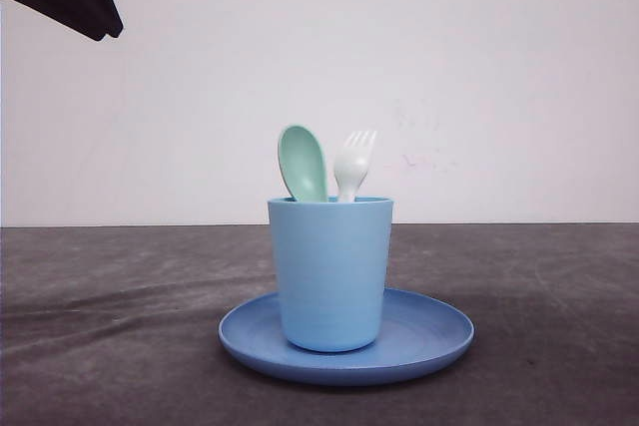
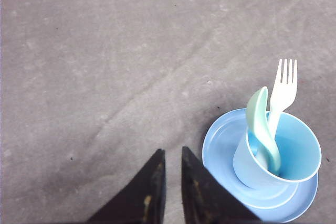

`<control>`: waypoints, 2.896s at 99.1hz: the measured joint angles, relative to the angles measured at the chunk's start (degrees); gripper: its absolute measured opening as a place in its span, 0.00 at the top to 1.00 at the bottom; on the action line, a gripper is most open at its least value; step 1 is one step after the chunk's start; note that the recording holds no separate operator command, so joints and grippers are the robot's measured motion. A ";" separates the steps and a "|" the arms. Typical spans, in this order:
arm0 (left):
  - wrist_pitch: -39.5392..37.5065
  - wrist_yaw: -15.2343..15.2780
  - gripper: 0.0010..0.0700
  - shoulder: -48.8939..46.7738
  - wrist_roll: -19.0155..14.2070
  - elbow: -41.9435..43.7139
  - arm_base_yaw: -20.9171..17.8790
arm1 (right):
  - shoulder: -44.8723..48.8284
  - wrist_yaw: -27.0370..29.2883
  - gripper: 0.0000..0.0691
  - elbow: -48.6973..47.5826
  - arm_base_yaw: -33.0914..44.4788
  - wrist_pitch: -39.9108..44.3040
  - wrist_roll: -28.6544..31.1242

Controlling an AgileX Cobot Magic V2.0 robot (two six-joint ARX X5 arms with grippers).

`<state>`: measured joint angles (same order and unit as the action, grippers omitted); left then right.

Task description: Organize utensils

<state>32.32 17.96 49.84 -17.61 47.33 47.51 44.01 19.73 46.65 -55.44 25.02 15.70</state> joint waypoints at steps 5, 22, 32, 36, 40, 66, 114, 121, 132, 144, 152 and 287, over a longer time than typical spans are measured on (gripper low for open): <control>0.02 0.00 0.98 0.00 0.00 0.00 0.00 | 0.00 0.00 1.00 0.00 0.00 -0.09 -0.02; 0.04 0.00 0.98 0.00 0.00 0.00 0.00 | 0.00 0.00 1.00 0.00 0.00 -0.37 -0.04; 0.02 0.00 0.98 0.00 0.00 0.00 0.00 | 0.00 0.00 1.00 0.00 0.00 -0.37 -0.04; 0.02 0.00 0.98 0.00 0.00 0.00 0.00 | 0.00 0.00 1.00 0.00 0.00 -0.37 -0.04; 0.04 0.00 0.98 0.00 0.00 0.00 0.00 | 0.00 0.00 1.00 0.00 0.00 -0.37 -0.04; 0.02 0.09 0.98 0.00 0.00 0.00 0.00 | 0.00 0.00 1.00 0.00 -0.02 -0.37 -0.04; -12.33 1.92 0.98 -4.39 10.19 -1.51 -11.19 | 0.00 0.00 1.00 0.00 0.00 -0.37 -0.04; -14.23 -1.73 0.98 -5.90 11.50 -3.32 -15.32 | 0.00 0.00 1.00 0.00 -0.02 -0.37 -0.04; -18.21 -8.02 0.98 -8.76 14.43 -7.34 -21.73 | 0.00 0.00 1.00 0.00 -0.02 -0.37 -0.04; -21.20 -10.60 0.98 -13.33 16.92 -12.15 -28.26 | 0.00 0.00 1.00 0.00 0.00 -0.37 -0.04; -21.42 -10.67 0.98 -17.20 17.49 -15.56 -32.37 | 0.00 0.00 1.00 0.00 0.00 -0.37 -0.04; -22.12 -10.82 0.98 -49.64 13.64 -45.48 -47.65 | 0.00 0.00 1.00 0.00 -0.02 -0.50 -0.04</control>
<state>10.20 7.14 0.21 -3.97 1.85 -0.14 44.01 19.73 46.65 -55.46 24.51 15.66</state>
